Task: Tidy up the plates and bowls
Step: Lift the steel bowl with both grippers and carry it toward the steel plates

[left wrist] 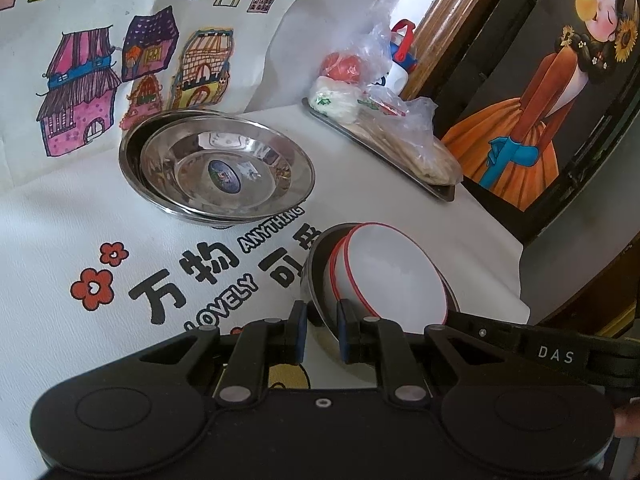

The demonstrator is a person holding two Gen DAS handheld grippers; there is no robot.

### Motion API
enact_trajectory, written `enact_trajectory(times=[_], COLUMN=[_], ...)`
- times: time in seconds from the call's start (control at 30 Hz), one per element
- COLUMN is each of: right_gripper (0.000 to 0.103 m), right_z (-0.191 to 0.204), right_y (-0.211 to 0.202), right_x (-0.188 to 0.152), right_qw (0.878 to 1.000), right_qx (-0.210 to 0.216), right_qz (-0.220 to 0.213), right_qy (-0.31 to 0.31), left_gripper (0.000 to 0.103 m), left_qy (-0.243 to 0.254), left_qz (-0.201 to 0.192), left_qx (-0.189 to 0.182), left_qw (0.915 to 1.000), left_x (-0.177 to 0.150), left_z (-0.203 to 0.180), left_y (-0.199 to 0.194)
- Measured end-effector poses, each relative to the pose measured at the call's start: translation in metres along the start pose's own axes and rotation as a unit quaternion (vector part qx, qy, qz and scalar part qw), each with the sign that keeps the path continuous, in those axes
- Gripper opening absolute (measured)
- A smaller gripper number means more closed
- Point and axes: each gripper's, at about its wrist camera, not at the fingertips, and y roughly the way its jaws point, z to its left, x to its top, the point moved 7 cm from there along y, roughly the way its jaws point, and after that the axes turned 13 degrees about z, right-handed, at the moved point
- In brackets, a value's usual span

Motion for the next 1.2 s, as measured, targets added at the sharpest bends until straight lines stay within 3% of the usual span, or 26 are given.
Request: enact_trajectory(times=[0.63, 0.87, 1.07, 1.2], right_gripper=[0.017, 0.018, 0.032, 0.033], right_z=[0.010, 0.005, -0.009, -0.015], right_y=[-0.001, 0.002, 0.016, 0.027], right_x=[-0.004, 0.000, 0.017, 0.033], right_qw=[0.997, 0.998, 1.000, 0.999], right_qx=[-0.020, -0.007, 0.005, 0.031], right_qz=[-0.049, -0.053, -0.017, 0.010], right_qy=[-0.050, -0.030, 0.005, 0.008], left_gripper=[0.016, 0.017, 0.018, 0.019], left_qy=[0.011, 0.010, 0.004, 0.004], left_qz=[-0.029, -0.029, -0.026, -0.025], left_qx=[0.011, 0.015, 0.009, 0.015], left_qw=[0.9995, 0.9994, 0.9996, 0.9996], left_x=[0.001, 0.000, 0.003, 0.006], left_z=[0.002, 0.004, 0.006, 0.007], left_y=[-0.002, 0.000, 0.001, 0.002])
